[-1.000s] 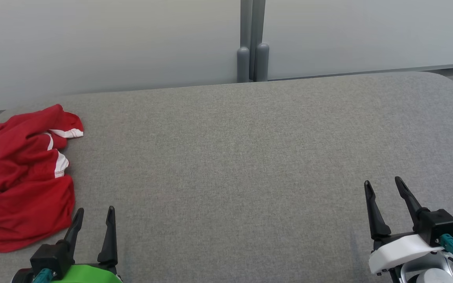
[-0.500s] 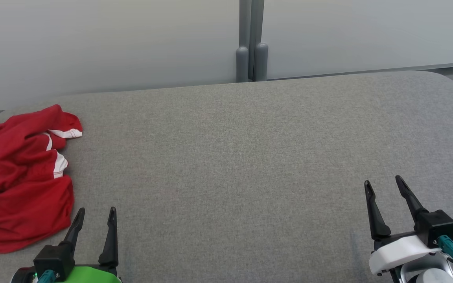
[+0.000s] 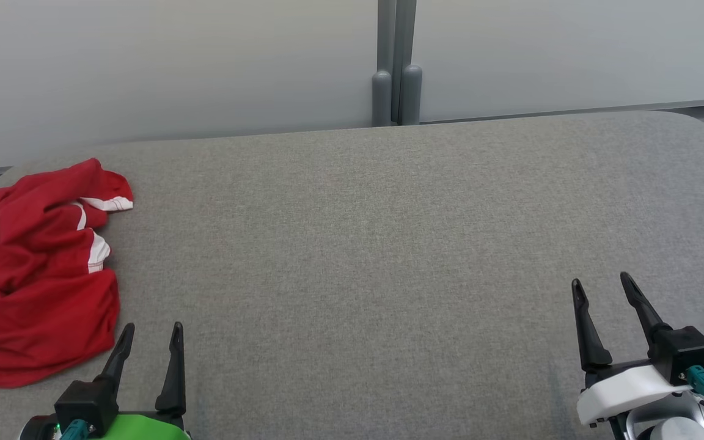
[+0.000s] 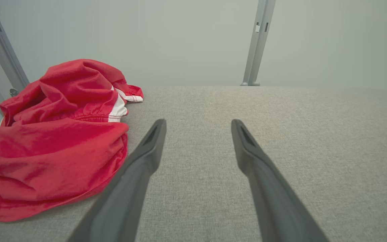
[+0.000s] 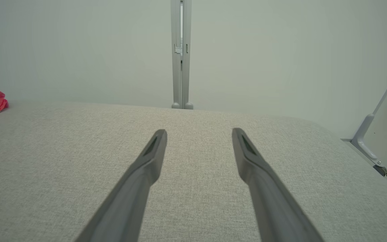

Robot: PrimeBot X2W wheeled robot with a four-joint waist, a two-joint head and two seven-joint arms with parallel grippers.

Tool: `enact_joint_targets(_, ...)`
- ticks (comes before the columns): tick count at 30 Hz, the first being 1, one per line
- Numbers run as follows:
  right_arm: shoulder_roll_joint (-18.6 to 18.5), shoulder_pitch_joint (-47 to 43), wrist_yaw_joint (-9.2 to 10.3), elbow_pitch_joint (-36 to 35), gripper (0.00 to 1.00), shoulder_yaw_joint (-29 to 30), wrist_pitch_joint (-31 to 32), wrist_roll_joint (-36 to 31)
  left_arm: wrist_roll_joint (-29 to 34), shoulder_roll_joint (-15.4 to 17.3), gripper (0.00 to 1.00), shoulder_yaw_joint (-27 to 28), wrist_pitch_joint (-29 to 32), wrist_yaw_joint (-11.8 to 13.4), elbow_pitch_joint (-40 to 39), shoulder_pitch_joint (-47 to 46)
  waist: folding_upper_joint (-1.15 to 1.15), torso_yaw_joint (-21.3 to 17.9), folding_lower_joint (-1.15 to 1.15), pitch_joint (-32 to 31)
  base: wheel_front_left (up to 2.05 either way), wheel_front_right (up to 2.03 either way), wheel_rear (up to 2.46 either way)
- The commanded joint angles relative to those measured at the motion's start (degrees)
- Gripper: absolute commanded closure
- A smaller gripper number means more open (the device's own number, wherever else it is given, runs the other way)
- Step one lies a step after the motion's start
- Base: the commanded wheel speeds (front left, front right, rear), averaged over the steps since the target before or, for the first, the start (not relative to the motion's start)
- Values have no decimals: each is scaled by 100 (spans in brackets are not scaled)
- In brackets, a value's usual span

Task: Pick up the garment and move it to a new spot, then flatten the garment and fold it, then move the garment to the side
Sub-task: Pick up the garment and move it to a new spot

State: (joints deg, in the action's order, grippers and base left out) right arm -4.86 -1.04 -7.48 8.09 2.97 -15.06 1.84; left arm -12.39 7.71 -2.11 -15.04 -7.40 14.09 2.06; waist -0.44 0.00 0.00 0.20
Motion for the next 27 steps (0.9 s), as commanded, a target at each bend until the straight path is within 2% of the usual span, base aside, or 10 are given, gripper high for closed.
enact_joint_targets(1, -28, -43, -2, -23, 0, -6, -18, 8, 19, 3, 0, -9, -20, -17, 7, -13, 44, 52, 0, -2, 0, 0, 0)
enact_joint_targets(7, -15, -77, -2, -76, 0, -125, -18, 12, 20, 31, 0, 43, -19, -17, 0, -51, 44, 461, 0, -48, 0, 0, 0)
enact_joint_targets(18, 33, 48, -2, 50, 0, -537, -18, 55, 11, 65, 0, 155, -12, -17, 32, 132, 44, 1662, 0, -170, 0, 0, 0)
enact_joint_targets(22, 54, 121, -2, 101, 0, -693, -18, 84, 9, 56, 0, 232, -12, -17, 16, 200, 44, 1889, 0, -205, 0, 0, 0)
enact_joint_targets(27, 82, 143, -2, 128, 0, -795, -18, 98, 29, 17, 0, 297, -12, -17, -23, 244, 44, 1950, 0, -204, 0, 0, 0)
